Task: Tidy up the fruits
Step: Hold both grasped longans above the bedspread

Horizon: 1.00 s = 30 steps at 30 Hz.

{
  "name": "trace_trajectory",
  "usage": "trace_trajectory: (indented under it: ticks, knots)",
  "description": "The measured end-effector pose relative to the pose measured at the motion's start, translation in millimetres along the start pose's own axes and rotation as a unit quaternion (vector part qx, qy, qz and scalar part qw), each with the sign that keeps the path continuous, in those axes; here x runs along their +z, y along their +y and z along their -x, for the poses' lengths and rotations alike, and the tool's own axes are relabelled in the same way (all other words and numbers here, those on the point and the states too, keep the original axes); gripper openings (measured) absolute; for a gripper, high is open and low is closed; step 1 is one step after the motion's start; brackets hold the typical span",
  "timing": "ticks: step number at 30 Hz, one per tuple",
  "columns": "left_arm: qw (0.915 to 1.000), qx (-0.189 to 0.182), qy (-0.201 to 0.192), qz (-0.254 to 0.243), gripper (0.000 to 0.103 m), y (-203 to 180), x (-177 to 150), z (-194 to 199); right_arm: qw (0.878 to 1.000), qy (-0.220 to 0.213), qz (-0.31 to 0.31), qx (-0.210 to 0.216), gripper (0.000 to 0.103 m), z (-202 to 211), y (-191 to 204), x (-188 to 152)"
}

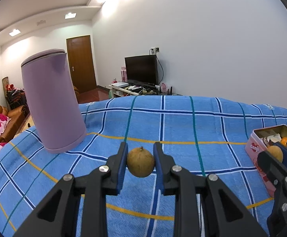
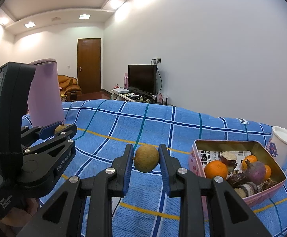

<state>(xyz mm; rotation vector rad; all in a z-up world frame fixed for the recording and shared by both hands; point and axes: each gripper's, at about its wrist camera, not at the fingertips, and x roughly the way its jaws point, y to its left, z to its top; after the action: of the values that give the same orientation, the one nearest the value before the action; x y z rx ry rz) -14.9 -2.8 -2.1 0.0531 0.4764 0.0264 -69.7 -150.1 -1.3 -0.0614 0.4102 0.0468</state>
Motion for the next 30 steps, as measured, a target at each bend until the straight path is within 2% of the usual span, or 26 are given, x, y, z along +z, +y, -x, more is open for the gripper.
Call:
trace_trajectory:
  ticks: [18,30]
  knots:
    - [1.0,-0.003,-0.001,0.0,0.029,-5.9,-1.9,6.1,1.0,-0.009,0.003,-0.005,0.028,10.9,-4.7,-4.6]
    - [1.0,-0.007,-0.003,-0.002,0.029,-10.5,-4.2,13.5,1.0,-0.009,0.0,0.009,0.028,13.7,-8.8,-6.5]
